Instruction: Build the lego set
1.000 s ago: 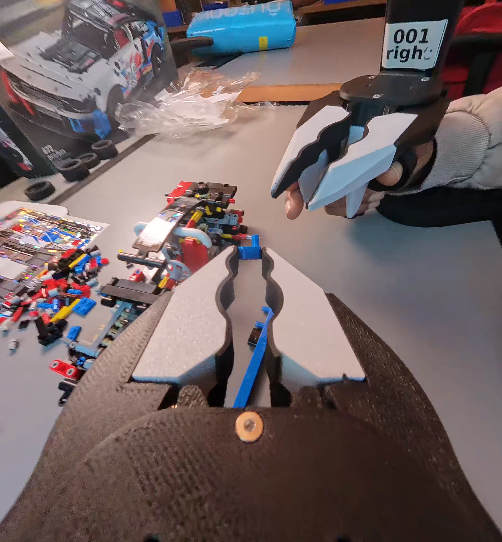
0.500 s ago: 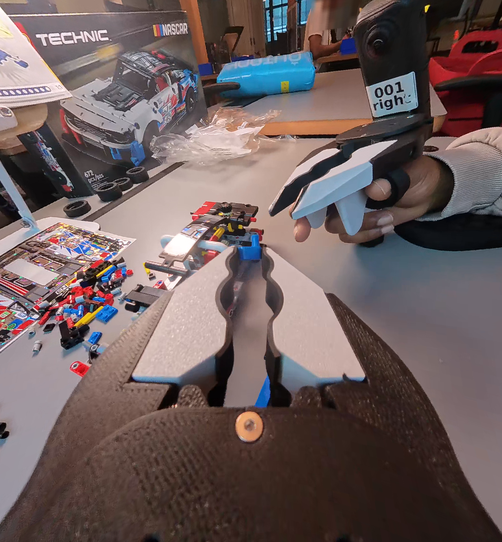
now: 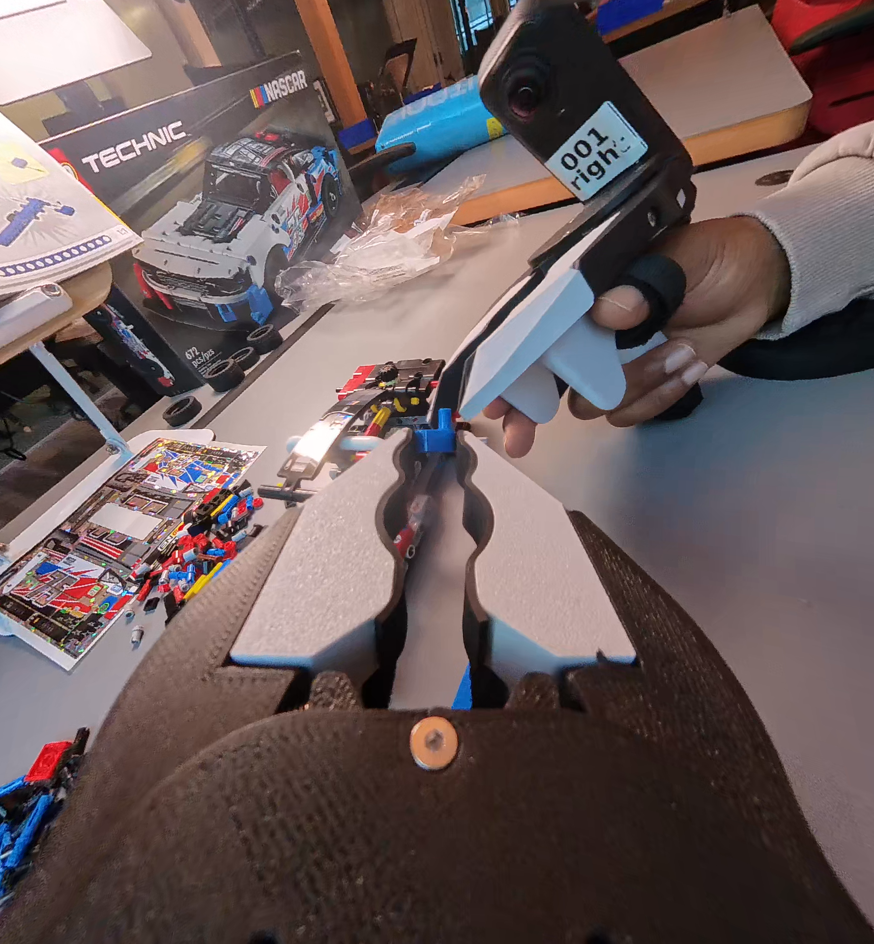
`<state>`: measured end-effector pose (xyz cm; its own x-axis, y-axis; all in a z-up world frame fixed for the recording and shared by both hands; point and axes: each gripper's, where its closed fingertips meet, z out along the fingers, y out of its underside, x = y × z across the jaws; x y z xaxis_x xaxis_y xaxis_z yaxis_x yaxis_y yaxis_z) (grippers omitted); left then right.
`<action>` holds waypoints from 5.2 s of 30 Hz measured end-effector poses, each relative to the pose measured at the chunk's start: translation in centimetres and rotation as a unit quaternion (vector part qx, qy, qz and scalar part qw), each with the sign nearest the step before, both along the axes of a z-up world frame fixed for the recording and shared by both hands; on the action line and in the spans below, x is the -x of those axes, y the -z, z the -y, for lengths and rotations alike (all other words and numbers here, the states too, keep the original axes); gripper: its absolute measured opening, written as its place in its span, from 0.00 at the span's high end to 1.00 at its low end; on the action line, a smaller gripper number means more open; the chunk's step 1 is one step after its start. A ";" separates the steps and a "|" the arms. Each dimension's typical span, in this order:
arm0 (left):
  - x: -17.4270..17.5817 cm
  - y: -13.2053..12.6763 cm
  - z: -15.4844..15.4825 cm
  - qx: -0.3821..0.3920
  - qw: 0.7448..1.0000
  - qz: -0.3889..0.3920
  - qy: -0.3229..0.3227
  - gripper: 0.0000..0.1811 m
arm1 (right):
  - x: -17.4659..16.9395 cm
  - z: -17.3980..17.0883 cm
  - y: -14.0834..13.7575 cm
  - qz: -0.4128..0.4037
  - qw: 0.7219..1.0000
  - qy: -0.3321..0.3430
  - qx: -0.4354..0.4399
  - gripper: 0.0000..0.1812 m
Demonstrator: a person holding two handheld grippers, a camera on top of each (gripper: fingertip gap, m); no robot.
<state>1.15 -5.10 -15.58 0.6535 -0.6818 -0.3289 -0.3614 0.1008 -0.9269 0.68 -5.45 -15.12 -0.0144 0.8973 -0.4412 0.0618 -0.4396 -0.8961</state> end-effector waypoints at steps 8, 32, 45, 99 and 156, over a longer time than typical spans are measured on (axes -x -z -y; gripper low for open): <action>-0.8 0.1 0.6 0.003 1.000 -0.001 0.023 0.93 | -0.3 0.8 0.0 0.006 1.000 -0.027 0.001 0.99; -1.2 0.1 1.8 0.102 0.988 0.070 0.089 0.91 | -2.3 0.6 1.0 -0.003 0.955 -0.106 0.277 1.00; -1.6 3.1 0.9 0.139 0.990 0.004 0.034 0.93 | -1.4 0.7 2.3 0.051 0.980 -0.052 0.186 0.99; 3.8 7.7 3.6 0.300 0.942 -0.119 0.095 0.81 | -3.0 2.3 7.7 0.332 0.886 -0.145 -0.290 0.97; 1.0 8.3 2.2 0.222 0.957 -0.166 0.078 0.90 | -3.6 1.6 9.0 0.373 0.849 -0.210 -0.310 0.97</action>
